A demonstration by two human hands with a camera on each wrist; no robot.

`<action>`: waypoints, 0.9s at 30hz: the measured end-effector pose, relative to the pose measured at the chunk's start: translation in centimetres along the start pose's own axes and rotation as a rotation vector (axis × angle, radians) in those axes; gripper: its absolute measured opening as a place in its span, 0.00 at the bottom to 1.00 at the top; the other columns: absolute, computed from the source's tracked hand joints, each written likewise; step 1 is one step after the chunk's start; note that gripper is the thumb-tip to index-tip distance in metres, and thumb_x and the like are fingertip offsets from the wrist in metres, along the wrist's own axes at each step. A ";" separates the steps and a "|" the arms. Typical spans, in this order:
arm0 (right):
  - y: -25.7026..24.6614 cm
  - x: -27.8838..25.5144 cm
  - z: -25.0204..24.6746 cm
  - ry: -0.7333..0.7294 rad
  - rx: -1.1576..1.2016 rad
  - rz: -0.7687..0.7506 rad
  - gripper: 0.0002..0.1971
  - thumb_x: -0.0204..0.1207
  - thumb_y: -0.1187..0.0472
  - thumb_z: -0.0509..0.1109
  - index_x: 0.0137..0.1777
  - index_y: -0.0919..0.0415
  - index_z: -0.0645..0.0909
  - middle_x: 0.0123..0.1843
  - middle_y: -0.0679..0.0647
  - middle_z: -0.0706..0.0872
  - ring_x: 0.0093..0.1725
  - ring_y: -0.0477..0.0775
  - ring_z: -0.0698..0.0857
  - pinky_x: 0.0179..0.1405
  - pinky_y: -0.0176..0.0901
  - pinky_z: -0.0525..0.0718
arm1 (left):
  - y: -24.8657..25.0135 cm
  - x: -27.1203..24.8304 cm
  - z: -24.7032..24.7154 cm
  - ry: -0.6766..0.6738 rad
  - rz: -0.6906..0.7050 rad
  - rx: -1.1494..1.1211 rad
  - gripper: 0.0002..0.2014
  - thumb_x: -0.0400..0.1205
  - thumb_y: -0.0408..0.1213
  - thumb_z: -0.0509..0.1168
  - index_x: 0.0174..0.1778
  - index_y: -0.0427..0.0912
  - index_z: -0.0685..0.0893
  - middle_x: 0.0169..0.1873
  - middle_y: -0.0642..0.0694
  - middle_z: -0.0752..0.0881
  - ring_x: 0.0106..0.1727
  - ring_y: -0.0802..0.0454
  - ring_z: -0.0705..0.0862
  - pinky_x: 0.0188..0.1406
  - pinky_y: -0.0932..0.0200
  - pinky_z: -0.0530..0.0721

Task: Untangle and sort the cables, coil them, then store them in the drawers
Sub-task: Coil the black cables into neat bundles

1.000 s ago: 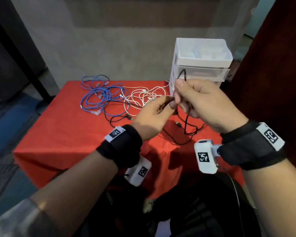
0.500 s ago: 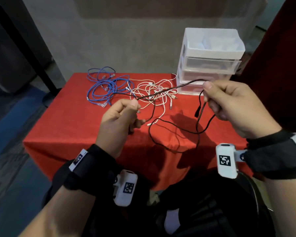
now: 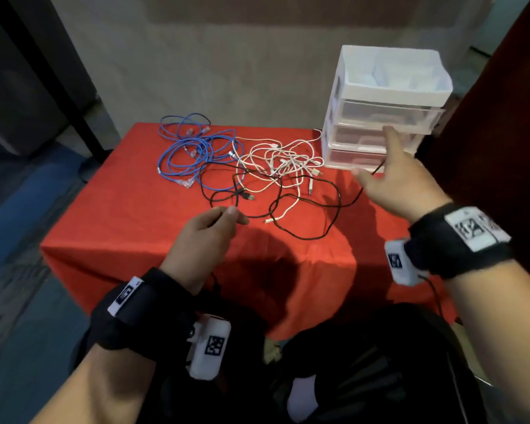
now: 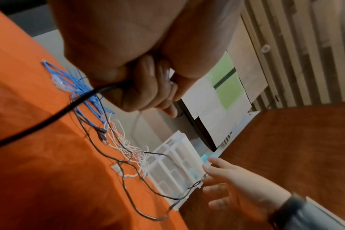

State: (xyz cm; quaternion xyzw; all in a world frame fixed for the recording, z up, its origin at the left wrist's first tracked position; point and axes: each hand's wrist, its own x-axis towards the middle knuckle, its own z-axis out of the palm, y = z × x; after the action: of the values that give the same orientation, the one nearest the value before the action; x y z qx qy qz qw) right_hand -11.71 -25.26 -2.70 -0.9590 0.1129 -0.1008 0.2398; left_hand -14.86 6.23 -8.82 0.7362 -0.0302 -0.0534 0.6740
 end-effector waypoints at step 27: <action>-5.5 -12.4 8.8 -0.229 0.399 -0.511 0.13 0.86 0.57 0.68 0.39 0.46 0.74 0.29 0.41 0.77 0.31 0.36 0.75 0.35 0.39 0.72 | 4.6 -2.7 2.2 -0.221 0.081 -0.776 0.17 0.94 0.42 0.44 0.41 0.46 0.70 0.75 0.33 0.79 0.76 0.42 0.80 0.73 0.40 0.80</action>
State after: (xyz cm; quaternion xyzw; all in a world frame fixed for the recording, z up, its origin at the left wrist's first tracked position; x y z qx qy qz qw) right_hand -20.42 -13.43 -9.34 -0.8956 -0.1805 -0.0695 0.4007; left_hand -17.66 3.91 -4.35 0.4153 -0.1092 -0.1129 0.8960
